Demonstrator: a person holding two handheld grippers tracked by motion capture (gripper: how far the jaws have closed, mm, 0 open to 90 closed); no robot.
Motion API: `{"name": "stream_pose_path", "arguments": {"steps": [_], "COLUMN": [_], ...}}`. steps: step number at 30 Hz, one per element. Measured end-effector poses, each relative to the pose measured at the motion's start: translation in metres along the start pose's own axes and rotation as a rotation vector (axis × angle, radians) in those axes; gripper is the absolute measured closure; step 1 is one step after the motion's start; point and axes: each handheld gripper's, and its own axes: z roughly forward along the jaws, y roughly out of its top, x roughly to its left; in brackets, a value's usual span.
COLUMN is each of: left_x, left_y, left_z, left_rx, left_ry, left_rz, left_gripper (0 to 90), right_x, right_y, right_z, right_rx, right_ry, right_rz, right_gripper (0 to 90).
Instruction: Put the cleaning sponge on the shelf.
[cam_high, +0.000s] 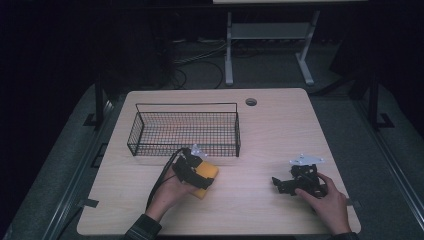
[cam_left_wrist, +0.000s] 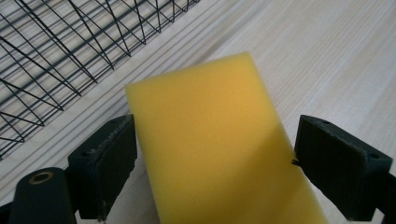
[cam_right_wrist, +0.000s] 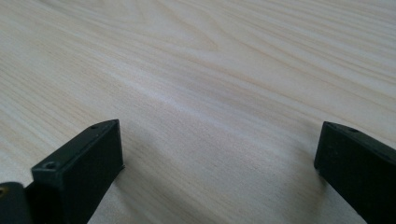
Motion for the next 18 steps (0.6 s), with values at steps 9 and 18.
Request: {"name": "stream_pose_path", "arguments": {"steps": [9,18], "left_x": [-0.002,-0.003], "left_y": [-0.001,-0.002], "left_z": [0.007,0.011], "left_rx": [0.023,0.038], "left_ry": [0.015,0.020], "left_rz": [0.007,0.009], "left_gripper": [12.6,12.7], "right_x": [0.000,0.000], "right_y": [0.000,0.000], "right_z": [0.000,0.000], "right_rx": [0.000,0.000], "right_ry": [0.000,0.000], "right_rz": [0.000,0.000], "right_gripper": [0.3,0.4]}}
